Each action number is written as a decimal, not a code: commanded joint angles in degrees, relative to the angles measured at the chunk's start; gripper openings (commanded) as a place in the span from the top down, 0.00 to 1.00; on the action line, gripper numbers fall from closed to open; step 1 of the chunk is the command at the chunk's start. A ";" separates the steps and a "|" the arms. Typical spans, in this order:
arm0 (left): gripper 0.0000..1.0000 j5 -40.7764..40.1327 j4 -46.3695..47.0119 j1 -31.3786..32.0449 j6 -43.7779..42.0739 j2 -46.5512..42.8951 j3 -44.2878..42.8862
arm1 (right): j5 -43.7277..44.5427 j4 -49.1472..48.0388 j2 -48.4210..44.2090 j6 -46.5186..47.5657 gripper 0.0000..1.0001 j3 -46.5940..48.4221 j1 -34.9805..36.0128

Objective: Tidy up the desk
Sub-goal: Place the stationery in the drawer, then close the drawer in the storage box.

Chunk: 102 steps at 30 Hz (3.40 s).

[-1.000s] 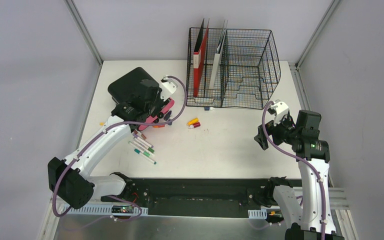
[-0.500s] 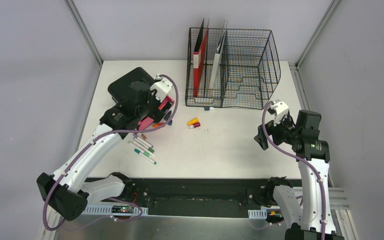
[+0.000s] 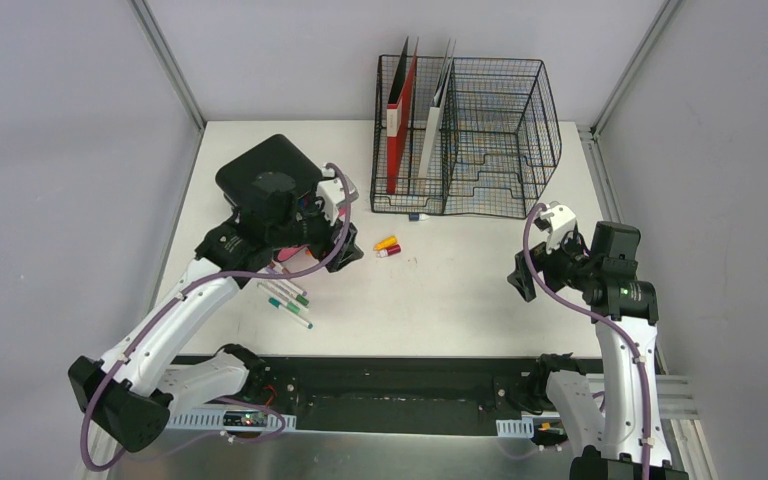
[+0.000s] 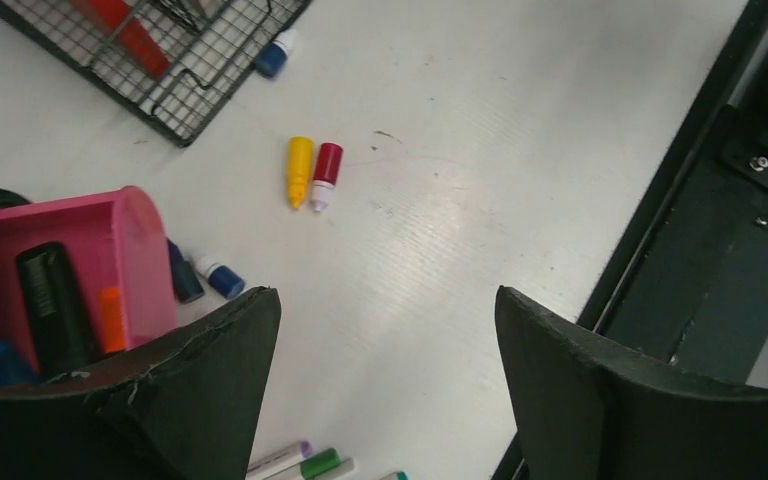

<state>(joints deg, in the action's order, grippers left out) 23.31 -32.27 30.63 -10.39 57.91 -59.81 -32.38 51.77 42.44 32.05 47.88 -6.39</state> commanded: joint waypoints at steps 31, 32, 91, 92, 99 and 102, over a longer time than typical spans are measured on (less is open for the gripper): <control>1.00 -21.71 0.48 5.60 -4.90 14.90 4.61 | -1.43 -0.92 -0.25 1.28 0.01 -0.06 0.07; 1.00 -22.29 0.72 5.58 -5.43 15.21 4.51 | -1.44 -0.89 -0.18 1.38 0.01 -0.07 0.07; 0.03 -37.58 6.78 -3.41 35.45 0.64 9.33 | -2.32 -0.36 -0.80 1.78 0.01 -0.07 -0.11; 0.03 -38.90 6.77 -3.33 37.93 1.20 9.71 | -2.29 -0.43 -0.71 1.72 0.01 -0.07 -0.11; 0.18 -53.79 8.48 0.82 47.61 5.49 12.52 | -2.17 -0.51 0.09 1.61 0.01 -0.07 -0.11; 0.25 -58.35 10.78 1.65 50.30 8.16 13.12 | -2.19 -0.48 0.28 1.61 0.01 -0.02 -0.11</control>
<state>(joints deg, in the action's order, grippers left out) -25.23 -26.35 31.03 32.84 63.79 -47.37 -33.45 51.79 42.57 33.08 47.88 -6.39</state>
